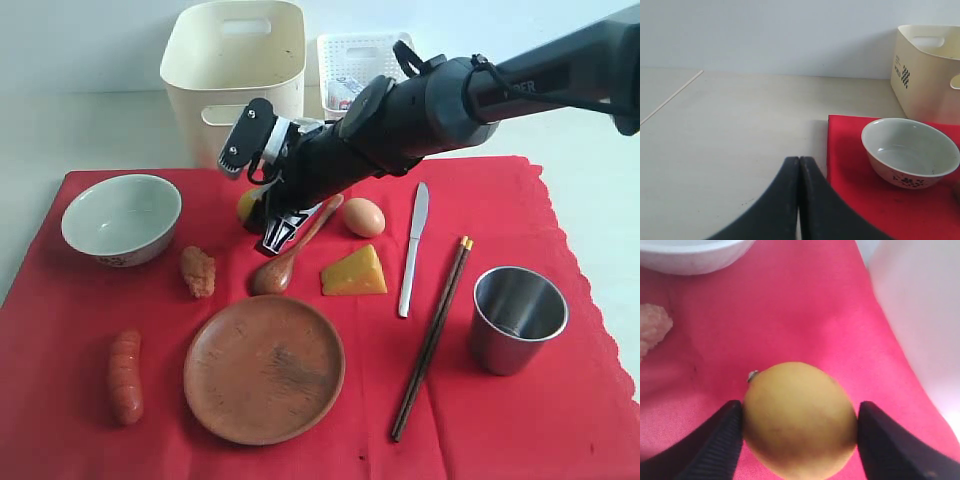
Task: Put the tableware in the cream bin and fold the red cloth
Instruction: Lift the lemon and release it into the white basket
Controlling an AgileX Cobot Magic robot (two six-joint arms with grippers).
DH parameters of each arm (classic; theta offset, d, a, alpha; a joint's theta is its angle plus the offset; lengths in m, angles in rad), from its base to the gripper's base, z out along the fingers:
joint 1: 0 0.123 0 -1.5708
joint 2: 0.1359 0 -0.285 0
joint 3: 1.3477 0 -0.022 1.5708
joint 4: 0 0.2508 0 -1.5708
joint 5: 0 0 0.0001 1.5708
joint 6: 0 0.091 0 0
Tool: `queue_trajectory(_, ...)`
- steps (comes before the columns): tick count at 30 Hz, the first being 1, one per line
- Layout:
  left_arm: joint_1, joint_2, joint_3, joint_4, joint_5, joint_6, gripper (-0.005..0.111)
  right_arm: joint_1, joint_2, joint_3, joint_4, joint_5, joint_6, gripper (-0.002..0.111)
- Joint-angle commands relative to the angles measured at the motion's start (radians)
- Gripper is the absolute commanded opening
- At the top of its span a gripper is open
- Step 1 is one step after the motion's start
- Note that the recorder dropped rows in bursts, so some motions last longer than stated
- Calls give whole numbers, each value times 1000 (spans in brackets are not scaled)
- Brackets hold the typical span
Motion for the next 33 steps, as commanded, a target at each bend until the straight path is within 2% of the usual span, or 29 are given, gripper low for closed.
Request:
queue_trajectory(1, 3, -5, 1, -4, -8, -8, 1, 1, -2, -6, 9, -6, -2, 38)
queue_trajectory(6, 3, -5, 1, -4, -8, -8, 1, 1, -2, -6, 9, -6, -2, 18)
queue_trajectory(13, 3, -5, 1, -4, -8, -8, 1, 1, -2, -6, 9, -6, -2, 2)
queue_trajectory(24, 3, -5, 1, -4, -8, -8, 1, 1, -2, -6, 9, -3, -2, 1)
queue_trajectory(33, 3, -5, 1, -4, -8, -8, 1, 1, -7, -6, 4, 72, -2, 0)
